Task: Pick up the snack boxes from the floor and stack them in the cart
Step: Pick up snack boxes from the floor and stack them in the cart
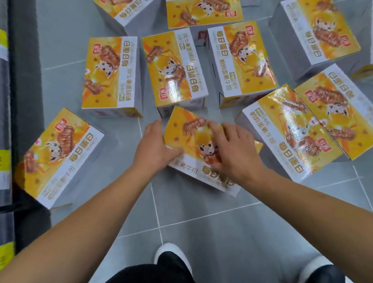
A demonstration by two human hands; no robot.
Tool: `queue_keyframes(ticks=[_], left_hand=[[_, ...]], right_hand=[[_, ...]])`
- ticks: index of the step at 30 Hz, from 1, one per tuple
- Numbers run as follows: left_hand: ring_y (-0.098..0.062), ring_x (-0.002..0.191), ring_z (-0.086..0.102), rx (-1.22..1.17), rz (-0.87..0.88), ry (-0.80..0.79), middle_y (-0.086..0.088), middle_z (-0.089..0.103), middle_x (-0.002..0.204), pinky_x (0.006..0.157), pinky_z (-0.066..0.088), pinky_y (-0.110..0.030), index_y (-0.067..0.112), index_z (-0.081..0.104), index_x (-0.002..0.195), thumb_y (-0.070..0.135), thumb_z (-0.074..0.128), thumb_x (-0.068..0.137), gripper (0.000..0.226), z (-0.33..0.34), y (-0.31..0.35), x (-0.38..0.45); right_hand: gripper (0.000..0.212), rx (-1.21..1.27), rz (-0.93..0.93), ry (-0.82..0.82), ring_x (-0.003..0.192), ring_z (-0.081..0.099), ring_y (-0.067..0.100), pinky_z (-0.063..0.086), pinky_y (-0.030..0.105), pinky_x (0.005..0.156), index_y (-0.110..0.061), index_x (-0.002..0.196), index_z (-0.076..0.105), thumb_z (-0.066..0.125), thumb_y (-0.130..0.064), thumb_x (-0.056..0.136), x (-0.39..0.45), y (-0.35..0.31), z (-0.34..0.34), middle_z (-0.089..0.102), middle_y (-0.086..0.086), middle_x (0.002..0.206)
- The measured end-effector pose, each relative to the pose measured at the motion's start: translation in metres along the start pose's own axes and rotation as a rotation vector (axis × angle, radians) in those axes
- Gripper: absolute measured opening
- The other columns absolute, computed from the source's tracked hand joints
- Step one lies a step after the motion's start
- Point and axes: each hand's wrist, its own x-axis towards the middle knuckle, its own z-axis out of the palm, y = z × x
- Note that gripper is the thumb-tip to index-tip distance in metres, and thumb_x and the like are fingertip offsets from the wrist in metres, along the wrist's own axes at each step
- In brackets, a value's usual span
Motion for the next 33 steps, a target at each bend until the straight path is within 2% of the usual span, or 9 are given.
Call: queue_keyframes(ticks=[2,5,8,13,16,19,22,28,33], left_hand=[[-0.024,0.141,0.03,-0.005,0.071,0.05,-0.009,0.026,0.155,0.112,0.03,-0.033,0.018,0.022,0.151,0.041,0.085,0.062,0.112,-0.016,-0.006,-0.003],[-0.026,0.147,0.018,0.196,0.188,-0.112,-0.007,0.016,0.161,0.118,0.018,-0.033,0.021,0.012,0.155,0.047,0.086,0.057,0.125,-0.033,-0.013,-0.004],[-0.027,0.145,0.025,0.313,0.232,-0.231,-0.009,0.022,0.16,0.118,0.022,-0.033,0.017,0.013,0.155,0.044,0.087,0.058,0.125,-0.043,-0.013,-0.007],[-0.025,0.146,0.022,0.327,0.175,-0.302,-0.008,0.015,0.161,0.118,0.025,-0.036,0.017,0.009,0.155,0.046,0.088,0.056,0.13,-0.042,-0.004,-0.01],[-0.025,0.128,0.043,0.336,0.174,-0.301,-0.005,0.032,0.143,0.106,0.041,-0.036,0.017,0.023,0.15,0.041,0.089,0.056,0.117,-0.038,0.002,-0.019],[-0.025,0.119,0.048,0.333,0.181,-0.27,-0.003,0.036,0.134,0.101,0.045,-0.038,0.019,0.031,0.145,0.04,0.091,0.052,0.112,-0.039,0.003,-0.026],[-0.025,0.113,0.052,0.297,0.185,-0.227,-0.003,0.039,0.128,0.097,0.047,-0.037,0.02,0.036,0.141,0.04,0.091,0.05,0.107,-0.042,0.004,-0.049],[-0.027,0.111,0.051,0.207,0.216,-0.114,-0.005,0.04,0.128,0.091,0.046,-0.037,0.02,0.04,0.137,0.043,0.089,0.053,0.099,-0.101,0.056,-0.134],[-0.028,0.118,0.047,0.211,0.246,-0.155,-0.006,0.038,0.133,0.096,0.045,-0.037,0.017,0.037,0.142,0.034,0.09,0.053,0.104,-0.201,0.152,-0.215]], right_hand=[[0.108,-0.086,-0.178,0.13,0.124,0.043,0.036,0.034,0.045,0.101,-0.024,0.15,0.026,0.085,-0.034,0.06,-0.006,-0.011,0.005,0.044,0.013,0.14],[0.091,-0.116,-0.335,0.232,0.123,0.046,0.037,0.031,0.043,0.1,-0.022,0.147,0.032,0.077,-0.019,0.069,-0.012,-0.01,0.006,0.049,0.013,0.139],[0.085,-0.094,-0.372,0.221,0.123,0.047,0.033,0.031,0.041,0.099,-0.022,0.145,0.034,0.079,-0.019,0.073,-0.021,-0.004,0.001,0.051,0.008,0.14],[0.087,-0.079,-0.505,0.158,0.117,0.051,0.03,0.044,0.043,0.094,-0.023,0.143,0.038,0.086,-0.023,0.07,-0.032,0.006,-0.009,0.054,0.003,0.14],[0.097,-0.049,-0.349,0.061,0.13,0.044,0.032,0.036,0.046,0.107,-0.024,0.149,0.026,0.081,-0.041,0.07,-0.025,0.015,-0.025,0.042,0.005,0.15],[0.12,0.035,-0.133,-0.197,0.144,0.022,0.031,0.021,0.045,0.119,-0.023,0.155,0.008,0.076,-0.062,0.064,-0.01,0.029,-0.035,0.02,0.005,0.16],[0.116,0.079,-0.104,-0.362,0.134,0.034,0.032,0.034,0.045,0.111,-0.02,0.152,0.016,0.08,-0.059,0.064,-0.011,0.025,-0.045,0.034,0.008,0.15],[0.106,0.12,-0.087,-0.275,0.128,0.034,0.035,0.038,0.046,0.103,-0.017,0.148,0.027,0.085,-0.044,0.063,-0.076,0.002,-0.147,0.04,0.008,0.143],[0.109,0.147,-0.038,-0.266,0.129,0.033,0.035,0.04,0.048,0.104,-0.018,0.149,0.028,0.083,-0.048,0.061,-0.147,-0.01,-0.292,0.04,0.008,0.143]])
